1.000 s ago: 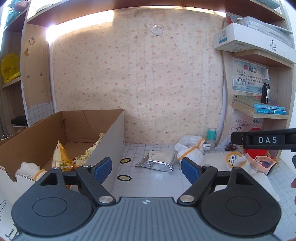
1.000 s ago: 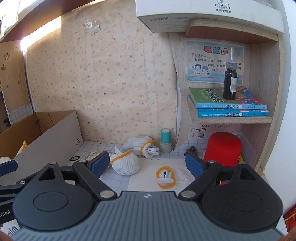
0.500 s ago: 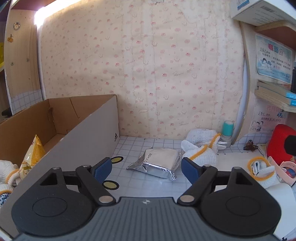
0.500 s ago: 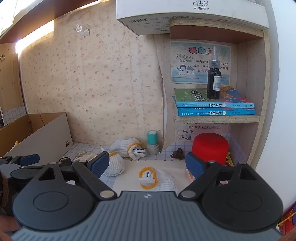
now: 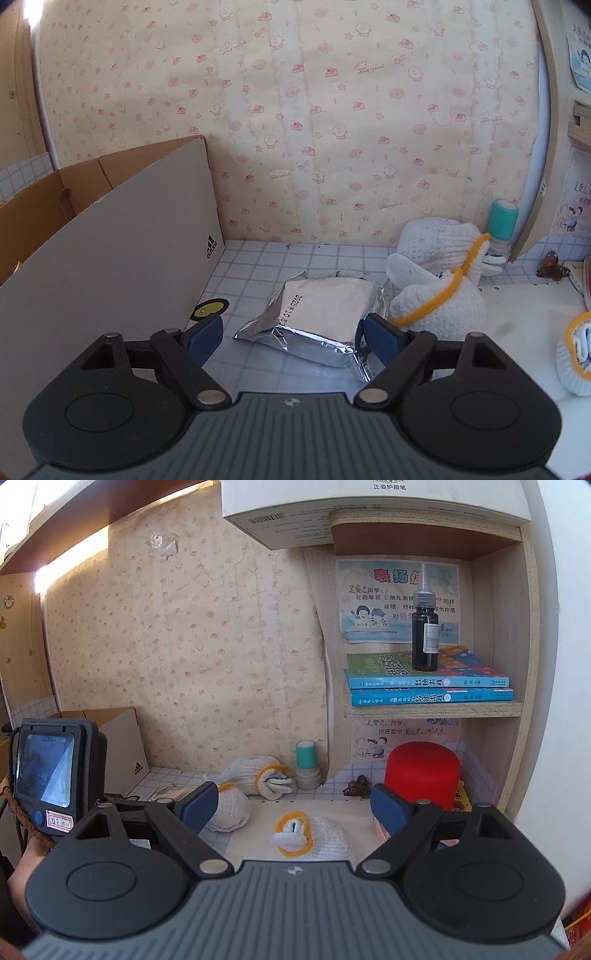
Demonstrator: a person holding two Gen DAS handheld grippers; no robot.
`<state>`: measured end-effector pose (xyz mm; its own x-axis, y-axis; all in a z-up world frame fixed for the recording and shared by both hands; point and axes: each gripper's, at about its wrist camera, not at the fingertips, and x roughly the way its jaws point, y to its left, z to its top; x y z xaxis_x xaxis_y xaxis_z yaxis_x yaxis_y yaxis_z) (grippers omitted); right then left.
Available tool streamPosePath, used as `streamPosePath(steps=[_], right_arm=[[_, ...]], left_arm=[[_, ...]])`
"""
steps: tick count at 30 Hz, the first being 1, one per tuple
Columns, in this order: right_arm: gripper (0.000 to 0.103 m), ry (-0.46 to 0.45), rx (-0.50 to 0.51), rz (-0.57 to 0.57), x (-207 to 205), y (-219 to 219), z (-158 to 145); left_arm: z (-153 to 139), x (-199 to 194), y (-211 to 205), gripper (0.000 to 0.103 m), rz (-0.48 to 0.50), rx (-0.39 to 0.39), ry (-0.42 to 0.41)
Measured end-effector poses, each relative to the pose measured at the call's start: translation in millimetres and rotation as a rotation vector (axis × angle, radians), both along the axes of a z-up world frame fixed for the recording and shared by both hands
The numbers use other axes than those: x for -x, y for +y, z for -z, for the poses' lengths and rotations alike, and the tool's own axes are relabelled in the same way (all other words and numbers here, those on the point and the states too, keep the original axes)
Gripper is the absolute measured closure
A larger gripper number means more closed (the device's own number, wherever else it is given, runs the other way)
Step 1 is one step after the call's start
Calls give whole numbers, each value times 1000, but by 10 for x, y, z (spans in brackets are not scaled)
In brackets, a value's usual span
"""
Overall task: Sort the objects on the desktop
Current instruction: 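Grasp the silver foil packet with the left tool while the right tool grasps a white glove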
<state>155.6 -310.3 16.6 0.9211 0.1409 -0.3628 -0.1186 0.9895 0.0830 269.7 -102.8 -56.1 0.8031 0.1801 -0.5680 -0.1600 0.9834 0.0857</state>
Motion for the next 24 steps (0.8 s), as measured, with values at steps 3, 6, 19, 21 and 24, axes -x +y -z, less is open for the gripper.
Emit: streamPosePath(steps=[3, 6, 19, 21, 24], right_arm=[[15, 0, -16, -7, 5, -4, 6], [15, -5, -15, -3, 14, -5, 11], [15, -12, -35, -16, 28, 22, 1], [15, -9, -32, -16, 23, 34, 5], [15, -7, -30, -17, 18, 43, 9]], left_arm=[[36, -50, 49, 13, 14, 15, 0], [50, -85, 116, 6, 21, 39, -1], [88, -65, 138, 5, 132, 137, 12], [91, -63, 130, 4, 139, 142, 19], [106, -56, 80, 3, 143, 101, 21]])
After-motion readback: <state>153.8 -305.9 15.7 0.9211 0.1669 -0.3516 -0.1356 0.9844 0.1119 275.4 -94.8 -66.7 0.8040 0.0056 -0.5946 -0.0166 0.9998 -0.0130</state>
